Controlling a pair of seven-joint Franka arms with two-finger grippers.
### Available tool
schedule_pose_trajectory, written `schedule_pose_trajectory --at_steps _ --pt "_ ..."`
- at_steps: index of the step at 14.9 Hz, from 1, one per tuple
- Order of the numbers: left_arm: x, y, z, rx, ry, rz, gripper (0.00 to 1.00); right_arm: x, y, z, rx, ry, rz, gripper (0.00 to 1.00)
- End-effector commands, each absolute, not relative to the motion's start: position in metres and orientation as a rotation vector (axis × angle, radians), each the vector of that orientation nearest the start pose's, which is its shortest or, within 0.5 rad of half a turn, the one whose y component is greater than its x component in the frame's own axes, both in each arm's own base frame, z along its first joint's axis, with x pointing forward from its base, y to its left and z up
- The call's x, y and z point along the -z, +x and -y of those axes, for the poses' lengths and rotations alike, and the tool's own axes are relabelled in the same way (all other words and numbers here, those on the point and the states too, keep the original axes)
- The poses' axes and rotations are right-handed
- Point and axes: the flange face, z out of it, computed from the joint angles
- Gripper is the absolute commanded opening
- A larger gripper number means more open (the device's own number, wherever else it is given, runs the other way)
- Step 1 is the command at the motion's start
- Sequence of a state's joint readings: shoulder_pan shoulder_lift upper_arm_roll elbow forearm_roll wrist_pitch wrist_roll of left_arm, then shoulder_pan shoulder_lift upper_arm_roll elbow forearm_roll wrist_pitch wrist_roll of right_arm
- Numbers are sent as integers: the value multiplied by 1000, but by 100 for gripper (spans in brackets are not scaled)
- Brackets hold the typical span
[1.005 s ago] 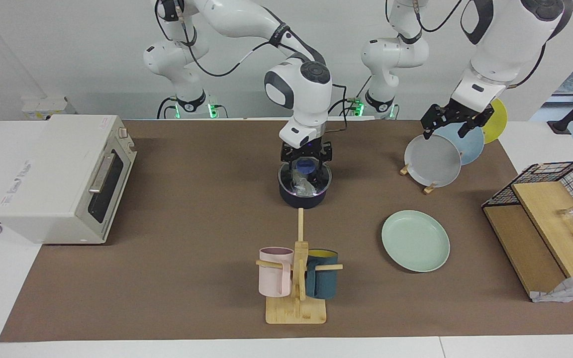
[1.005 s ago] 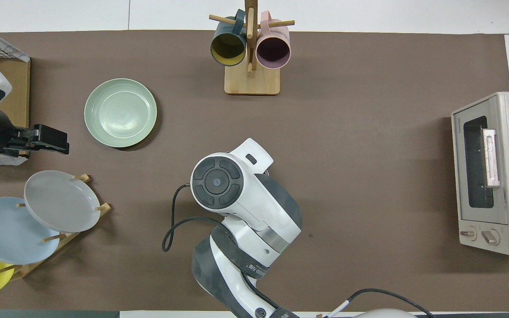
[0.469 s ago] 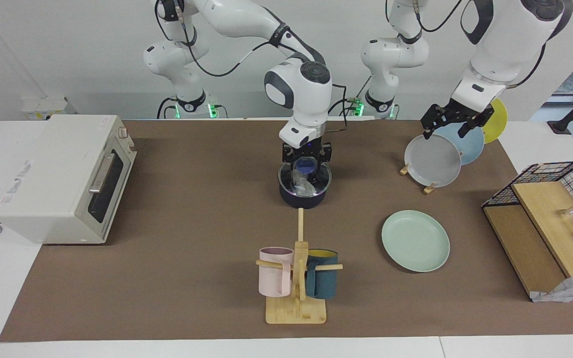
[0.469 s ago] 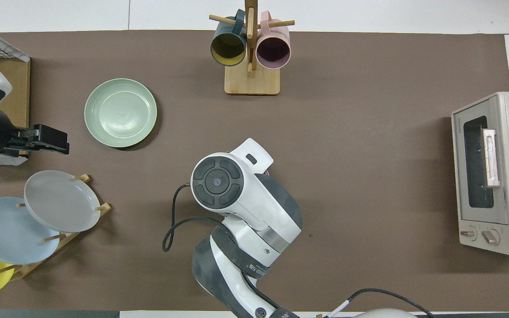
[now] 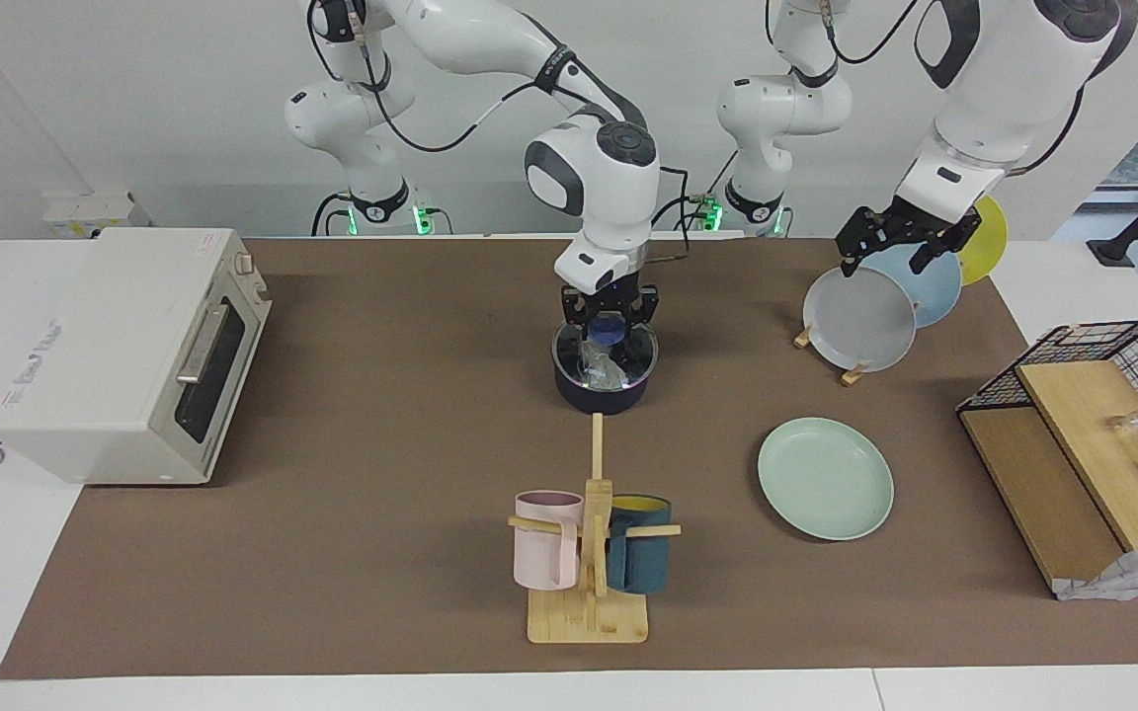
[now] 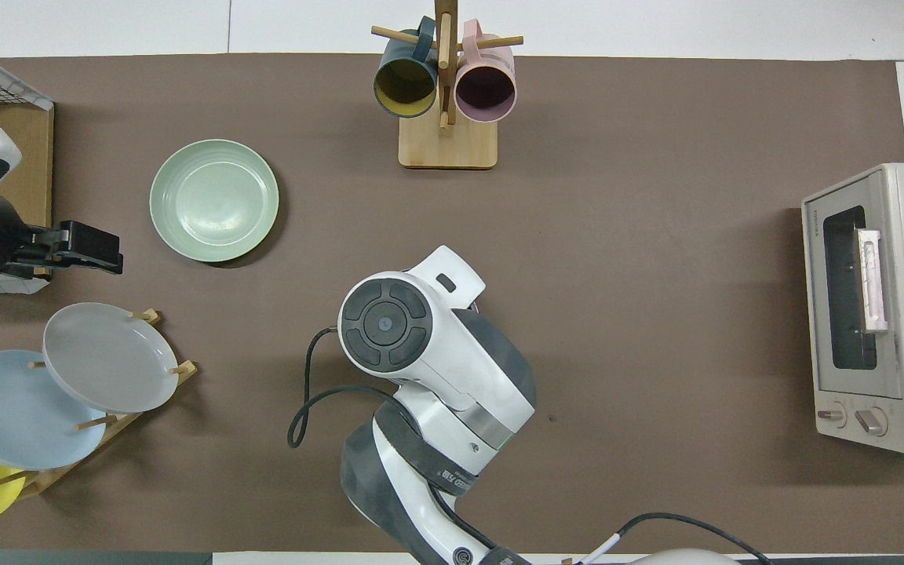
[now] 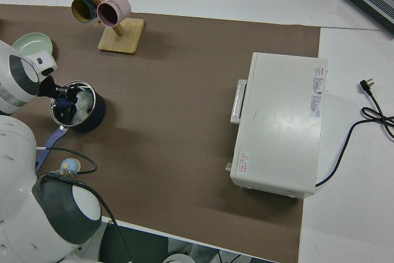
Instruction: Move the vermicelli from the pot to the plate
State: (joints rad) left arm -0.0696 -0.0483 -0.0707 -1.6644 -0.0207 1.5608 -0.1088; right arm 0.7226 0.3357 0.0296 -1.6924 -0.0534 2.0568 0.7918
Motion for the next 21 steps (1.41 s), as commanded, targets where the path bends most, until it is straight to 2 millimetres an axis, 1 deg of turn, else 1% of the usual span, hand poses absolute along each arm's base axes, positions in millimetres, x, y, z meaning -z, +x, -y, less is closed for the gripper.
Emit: schedule_pose_trajectory --at_steps 1,2,4,5,7,9,10,12,13,14,15,16,18,20,21 --pt "-610 528 76 -81 -3130 -40 100 -416 481 -441 91 -3131 -34 53" --pt "-609 528 76 -81 -3131 -40 100 -421 483 -441 93 -3132 -34 53" --pt "-610 528 76 -78 -3131 -43 100 -439 488 -440 84 -3138 -27 53" --pt "-610 528 76 -78 -3131 -48 100 -447 493 -436 78 -3144 -12 53" --pt "-610 529 76 -76 -3131 -40 100 -456 498 -430 66 -3153 14 53" --pt "-610 529 76 -71 -3132 -38 100 -463 505 -419 47 -3166 95 53" --pt "-611 529 77 -69 -3132 -38 100 -465 515 -406 42 -3166 119 53" --pt "-611 528 83 -66 -3131 -52 100 -465 535 -374 17 -3175 189 53" --pt "-611 529 87 -45 -3133 -60 100 -463 547 -355 7 -3175 229 53" --pt "-610 529 93 -31 -3134 -62 100 -462 560 -332 0 -3174 253 53" --pt "-605 525 111 -28 -3136 -67 100 -462 571 -312 -6 -3171 300 53" --pt "-600 521 134 -22 -3138 -71 100 -459 579 -294 -16 -3168 341 53" --pt "-580 507 193 -14 -3142 -49 100 -454 593 -261 -37 -3166 381 53" --pt "-545 483 255 -10 -3174 -47 100 -446 605 -226 -52 -3156 437 53" --pt "-529 475 278 -11 -3191 -51 100 -442 610 -209 -57 -3153 452 53"
